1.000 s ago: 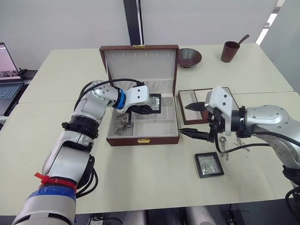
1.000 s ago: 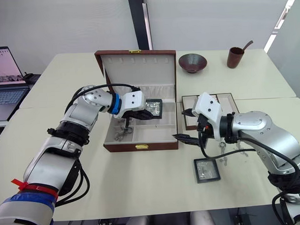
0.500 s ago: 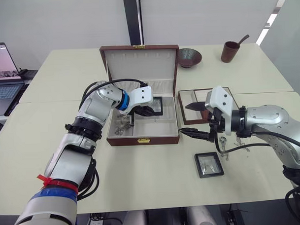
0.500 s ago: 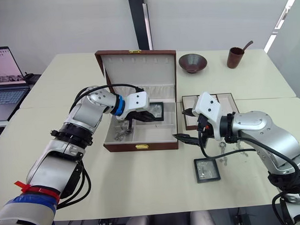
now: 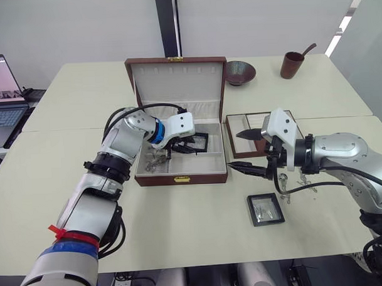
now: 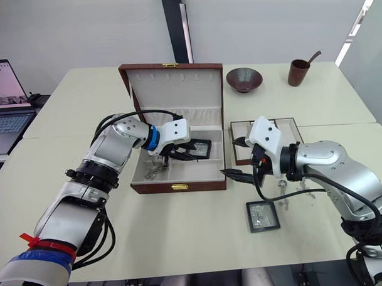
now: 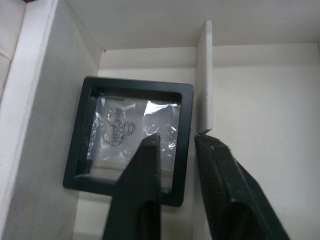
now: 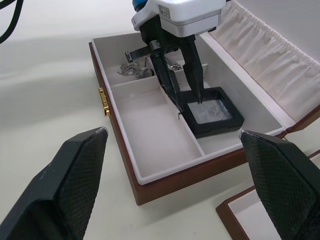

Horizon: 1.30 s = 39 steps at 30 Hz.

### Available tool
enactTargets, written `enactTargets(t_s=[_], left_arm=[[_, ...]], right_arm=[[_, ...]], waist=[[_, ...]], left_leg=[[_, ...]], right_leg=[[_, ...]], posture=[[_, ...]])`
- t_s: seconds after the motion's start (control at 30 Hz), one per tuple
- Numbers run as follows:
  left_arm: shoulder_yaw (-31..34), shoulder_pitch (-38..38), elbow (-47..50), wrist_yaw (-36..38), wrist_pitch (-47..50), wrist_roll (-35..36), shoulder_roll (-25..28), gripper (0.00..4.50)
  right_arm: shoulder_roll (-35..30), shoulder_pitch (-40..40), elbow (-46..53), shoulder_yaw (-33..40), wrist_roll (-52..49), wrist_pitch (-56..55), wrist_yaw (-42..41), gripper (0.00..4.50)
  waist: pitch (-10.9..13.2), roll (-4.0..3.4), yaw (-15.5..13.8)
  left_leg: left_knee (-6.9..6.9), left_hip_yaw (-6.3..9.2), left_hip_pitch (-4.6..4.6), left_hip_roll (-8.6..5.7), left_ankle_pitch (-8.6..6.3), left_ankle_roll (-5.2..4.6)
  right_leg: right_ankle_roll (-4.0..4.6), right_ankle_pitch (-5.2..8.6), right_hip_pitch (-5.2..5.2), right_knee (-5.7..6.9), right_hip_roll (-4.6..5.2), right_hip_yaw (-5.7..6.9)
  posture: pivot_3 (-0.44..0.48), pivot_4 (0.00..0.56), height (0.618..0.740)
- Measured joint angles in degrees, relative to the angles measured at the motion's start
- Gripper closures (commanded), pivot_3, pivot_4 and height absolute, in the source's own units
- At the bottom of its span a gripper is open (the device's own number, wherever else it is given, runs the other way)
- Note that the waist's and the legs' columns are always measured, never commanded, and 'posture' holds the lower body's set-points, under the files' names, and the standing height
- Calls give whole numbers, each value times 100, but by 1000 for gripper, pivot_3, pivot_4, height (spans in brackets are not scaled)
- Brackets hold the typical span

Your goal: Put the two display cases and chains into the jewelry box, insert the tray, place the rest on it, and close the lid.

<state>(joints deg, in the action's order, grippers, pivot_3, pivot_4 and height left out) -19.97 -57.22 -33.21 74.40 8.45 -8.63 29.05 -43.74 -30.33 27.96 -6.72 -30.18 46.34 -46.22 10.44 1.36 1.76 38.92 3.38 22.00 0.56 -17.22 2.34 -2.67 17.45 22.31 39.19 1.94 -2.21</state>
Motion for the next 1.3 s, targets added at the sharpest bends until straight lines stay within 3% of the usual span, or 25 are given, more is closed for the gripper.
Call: enactTargets(t_s=[0.27,0.4,0.63,0.77,1.0,1.13,1.3], left_arm=[[295,99,1433,110,744,422,333,55],[958,605,2501,227,1586,1204,738,55],[2690,2501,3730,-38,2636,2459,1625,55],[4300,3882,3805,-602,2376,2644,1896,55],[6000,5928,3631,-731,1790,2908,1873,55],[6542,6972,3228,-681,1058,2908,1729,55],[6593,7643,2718,-751,318,2875,1541,55]], right_arm=[[2,-25,-176,-1,109,-175,-2,0],[-45,-38,-300,41,260,-456,-85,0],[-521,488,-429,393,601,-1286,-441,0],[-760,1282,-660,968,832,-2161,-718,0],[-1251,2108,-1470,1961,953,-3268,-1399,0],[-1361,2780,-1914,2445,993,-3669,-1751,0],[-1622,3492,-2540,2910,1116,-4188,-2282,0]], waist=[[0,0,18],[0,-1,34],[0,-1,8],[0,-1,-5],[0,-1,-9],[-1,-2,-12],[-3,1,-24]], left_leg=[[0,-1,-1,3,0,0],[-1,-1,-4,13,0,0],[-1,4,-6,25,0,0],[-6,0,-8,24,-1,-1],[-8,-10,-16,28,-1,-2],[-12,-15,-22,26,-2,-2],[-11,-20,-28,25,-3,-3]], right_leg=[[0,0,1,2,-1,-2],[0,0,1,4,0,-5],[0,0,-3,3,9,-3],[-1,0,-7,-8,21,-5],[-6,-3,-15,-13,27,-6],[-6,-3,-21,-15,29,-8],[-7,-4,-28,-16,31,-9]], posture=[[0,150,740],[0,150,740],[0,150,740],[0,150,740],[0,150,740],[0,150,740],[0,150,740]])
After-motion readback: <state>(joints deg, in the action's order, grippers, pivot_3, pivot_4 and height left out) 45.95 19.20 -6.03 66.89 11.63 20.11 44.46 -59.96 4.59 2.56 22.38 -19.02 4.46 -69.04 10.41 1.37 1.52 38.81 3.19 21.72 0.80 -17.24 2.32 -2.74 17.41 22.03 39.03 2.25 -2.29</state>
